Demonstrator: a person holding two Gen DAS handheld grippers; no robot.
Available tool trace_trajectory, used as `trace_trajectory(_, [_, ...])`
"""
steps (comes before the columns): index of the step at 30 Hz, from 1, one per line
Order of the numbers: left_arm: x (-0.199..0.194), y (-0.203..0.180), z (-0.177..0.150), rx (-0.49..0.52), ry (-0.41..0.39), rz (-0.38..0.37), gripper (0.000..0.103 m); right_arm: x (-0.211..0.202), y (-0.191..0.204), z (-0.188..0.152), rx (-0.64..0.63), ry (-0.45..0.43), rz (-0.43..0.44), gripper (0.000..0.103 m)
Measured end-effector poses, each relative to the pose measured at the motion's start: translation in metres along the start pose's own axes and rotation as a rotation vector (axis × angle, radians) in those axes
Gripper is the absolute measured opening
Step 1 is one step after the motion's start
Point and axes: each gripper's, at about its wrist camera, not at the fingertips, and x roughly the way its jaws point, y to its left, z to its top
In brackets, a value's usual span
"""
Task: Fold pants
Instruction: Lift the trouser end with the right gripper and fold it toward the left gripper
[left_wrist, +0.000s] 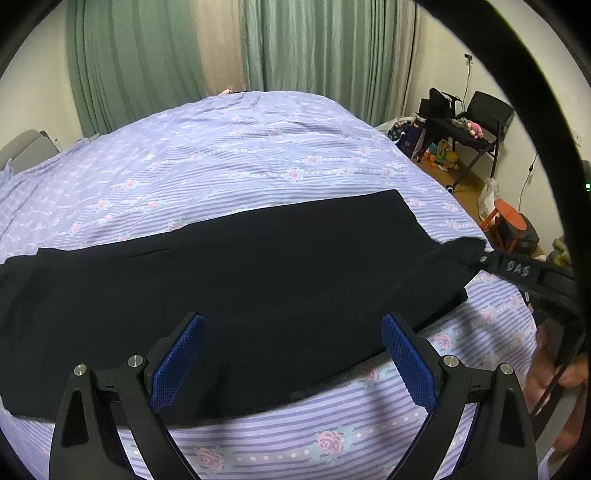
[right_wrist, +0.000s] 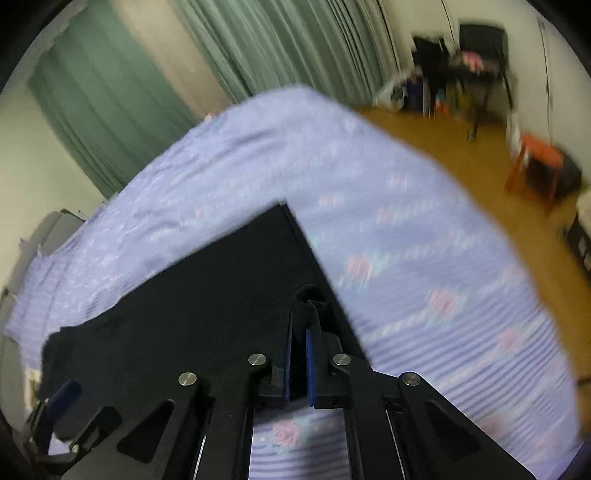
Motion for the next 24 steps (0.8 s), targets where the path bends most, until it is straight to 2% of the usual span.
trace_trajectory(4, [0.000, 0.003, 0.001, -0.009, 0.007, 0.000, 0.098, 0.018, -0.015, -0.007, 0.020, 0.073, -0.066, 0.005])
trace_trajectory(9, [0.000, 0.005, 0.000, 0.007, 0.002, 0.014, 0.098, 0.023, -0.018, -0.016, 0.034, 0.082, -0.126, 0.006])
trace_trajectory(10, [0.000, 0.006, -0.001, 0.003, 0.007, 0.016, 0.098, 0.023, -0.017, -0.017, 0.026, 0.084, -0.142, 0.009])
trace_trajectory(12, [-0.001, 0.009, -0.001, -0.006, 0.012, 0.018, 0.098, 0.013, -0.014, -0.017, 0.018, 0.067, -0.176, 0.040])
trace_trajectory(14, [-0.004, 0.008, -0.002, -0.008, 0.005, 0.025, 0.098, -0.011, -0.016, -0.020, 0.044, -0.004, -0.225, 0.051])
trace_trajectory(16, [-0.007, 0.008, -0.001, 0.004, -0.009, 0.032, 0.098, -0.028, -0.020, -0.022, 0.071, -0.025, -0.196, 0.051])
trace_trajectory(19, [-0.009, 0.004, -0.001, 0.033, -0.020, 0.039, 0.098, -0.041, -0.024, -0.033, 0.111, -0.007, -0.122, 0.051])
trace_trajectory(24, [-0.006, -0.001, -0.004, 0.059, -0.008, 0.030, 0.098, -0.017, -0.020, -0.056, 0.174, 0.091, 0.027, 0.051])
